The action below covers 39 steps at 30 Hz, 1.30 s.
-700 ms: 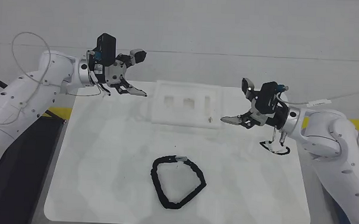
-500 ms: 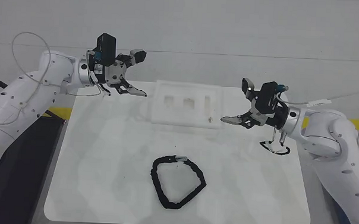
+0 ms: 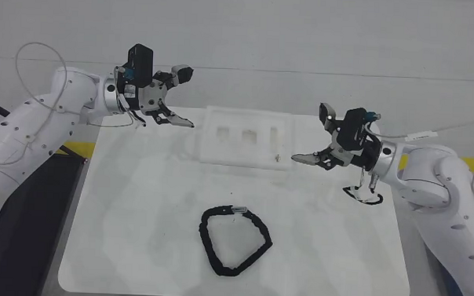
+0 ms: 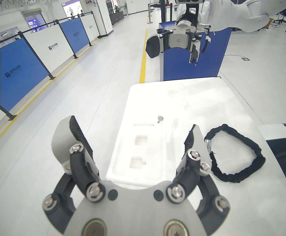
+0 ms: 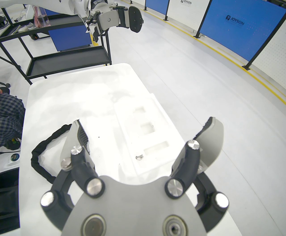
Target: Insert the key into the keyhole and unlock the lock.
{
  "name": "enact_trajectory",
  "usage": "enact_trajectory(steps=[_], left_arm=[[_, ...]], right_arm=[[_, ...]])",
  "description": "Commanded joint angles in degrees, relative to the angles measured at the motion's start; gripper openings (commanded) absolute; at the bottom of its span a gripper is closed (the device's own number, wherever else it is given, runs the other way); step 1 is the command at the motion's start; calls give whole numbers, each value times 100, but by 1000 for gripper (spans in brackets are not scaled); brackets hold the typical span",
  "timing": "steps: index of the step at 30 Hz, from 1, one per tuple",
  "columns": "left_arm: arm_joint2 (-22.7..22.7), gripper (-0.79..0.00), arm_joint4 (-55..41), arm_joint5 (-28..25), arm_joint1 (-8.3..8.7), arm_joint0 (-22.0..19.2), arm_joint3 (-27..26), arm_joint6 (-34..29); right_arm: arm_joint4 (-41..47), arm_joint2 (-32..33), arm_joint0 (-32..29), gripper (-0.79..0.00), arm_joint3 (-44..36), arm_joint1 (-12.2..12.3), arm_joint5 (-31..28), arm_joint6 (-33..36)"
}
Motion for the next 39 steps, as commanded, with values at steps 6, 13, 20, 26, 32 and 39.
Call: enact_trajectory(steps=[6,13,20,26,32,39], left_arm=[[0,0,0,0,0,0,0,0],[0,0,0,0,0,0,0,0],[0,0,0,0,0,0,0,0],[0,0,0,0,0,0,0,0],[0,0,0,0,0,0,0,0],[0,0,0,0,0,0,0,0]], right_arm=[[100,-477,67,0,-171,-80,840,1292],[366,-1155,464,0,-154,-290,2568,2692],[373,-1812,917,0,63,-577,4158,3474],[335,-2267,1149,0,331,-844,5289,3483],[353,-2608,1325,0,662,-1101,6029,3364],[599,-2917,1523,0,1129,-1398,6389,3286]])
